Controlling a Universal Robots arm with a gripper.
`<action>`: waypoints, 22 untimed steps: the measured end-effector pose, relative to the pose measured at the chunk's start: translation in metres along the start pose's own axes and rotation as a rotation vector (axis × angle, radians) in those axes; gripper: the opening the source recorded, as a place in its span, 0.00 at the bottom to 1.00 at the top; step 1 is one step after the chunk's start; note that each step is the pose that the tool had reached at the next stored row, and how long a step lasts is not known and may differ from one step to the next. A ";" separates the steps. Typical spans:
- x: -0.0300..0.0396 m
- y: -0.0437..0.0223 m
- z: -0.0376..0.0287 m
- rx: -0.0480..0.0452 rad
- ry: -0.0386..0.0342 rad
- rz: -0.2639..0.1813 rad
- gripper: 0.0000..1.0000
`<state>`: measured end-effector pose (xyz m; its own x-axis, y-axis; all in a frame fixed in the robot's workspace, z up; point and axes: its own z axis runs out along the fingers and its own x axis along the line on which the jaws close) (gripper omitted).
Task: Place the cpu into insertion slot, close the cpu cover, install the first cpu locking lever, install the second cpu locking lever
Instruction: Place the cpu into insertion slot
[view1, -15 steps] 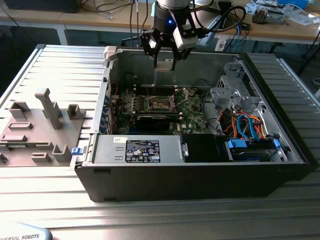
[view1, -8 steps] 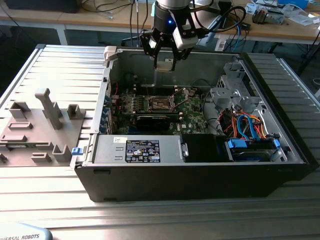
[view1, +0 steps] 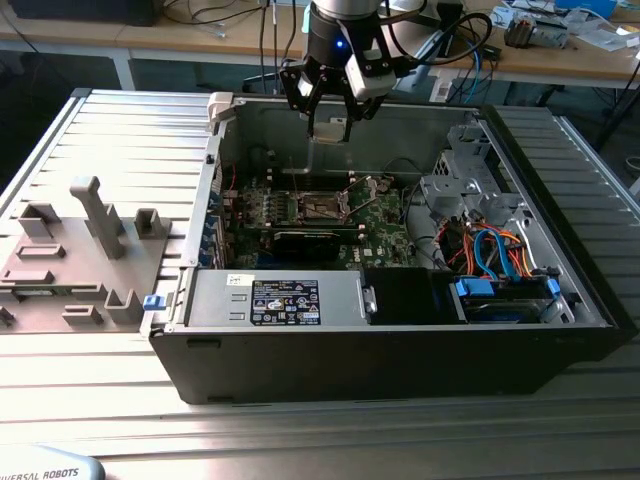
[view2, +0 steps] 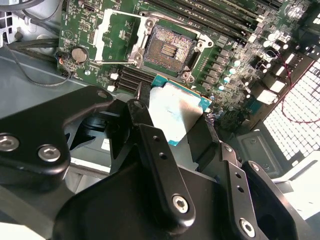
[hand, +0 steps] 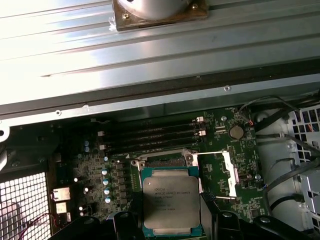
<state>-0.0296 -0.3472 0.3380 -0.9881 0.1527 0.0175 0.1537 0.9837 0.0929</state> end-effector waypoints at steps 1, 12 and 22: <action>0.0000 0.0000 0.0000 0.0000 -0.0001 0.000 0.54; 0.0000 0.0000 0.0004 0.0009 -0.0007 0.006 0.54; 0.0000 -0.0001 0.0008 0.0017 -0.0016 0.014 0.54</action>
<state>-0.0296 -0.3472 0.3372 -0.9860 0.1661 0.0172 0.1670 0.9817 0.0910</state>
